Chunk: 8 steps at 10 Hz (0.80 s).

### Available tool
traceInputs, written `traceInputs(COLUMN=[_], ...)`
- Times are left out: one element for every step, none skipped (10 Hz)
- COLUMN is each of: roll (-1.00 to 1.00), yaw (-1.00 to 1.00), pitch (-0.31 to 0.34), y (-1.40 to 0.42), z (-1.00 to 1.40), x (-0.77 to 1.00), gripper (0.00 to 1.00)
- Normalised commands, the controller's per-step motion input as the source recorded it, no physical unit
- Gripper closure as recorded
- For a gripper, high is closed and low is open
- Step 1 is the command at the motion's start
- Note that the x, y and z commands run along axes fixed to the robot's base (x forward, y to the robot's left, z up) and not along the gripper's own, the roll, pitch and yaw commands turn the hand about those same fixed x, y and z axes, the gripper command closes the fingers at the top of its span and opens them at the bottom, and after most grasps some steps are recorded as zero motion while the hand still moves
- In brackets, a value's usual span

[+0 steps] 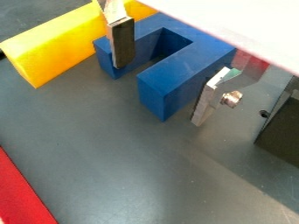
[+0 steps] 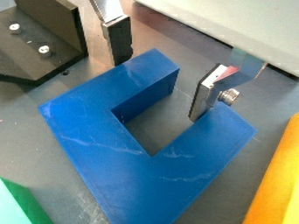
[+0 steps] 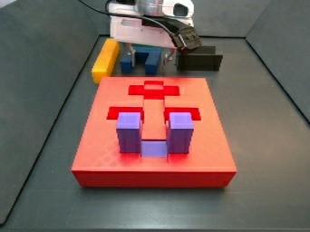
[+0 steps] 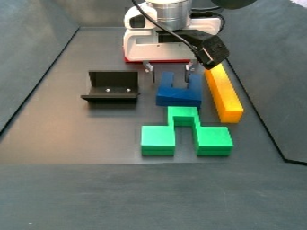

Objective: Pick up the blue object. Move up. Place the blue object on the fixture. Regrasp the blue object. Move to above the board. Insert the blue object.
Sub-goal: Pick up the blue object.

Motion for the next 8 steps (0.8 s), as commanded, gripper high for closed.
traceInputs(roll=[0.02,0.02,0.0,0.0,0.01,0.0,0.0,0.0], yaw=[-0.35,-0.35,-0.09,-0.01,0.0,0.0,0.0,0.0], pitch=[0.0,0.0,0.0,0.0,0.0,0.0,0.0,0.0], y=[-0.05,-0.03,0.0,0.0,0.0,0.0,0.0,0.0], z=[0.0,0.0,0.0,0.0,0.0,0.0,0.0,0.0], x=[0.13,0.08,0.0,0.0,0.0,0.0,0.0,0.0], gripper=[0.0,0.0,0.0,0.0,0.0,0.0,1.0,1.0])
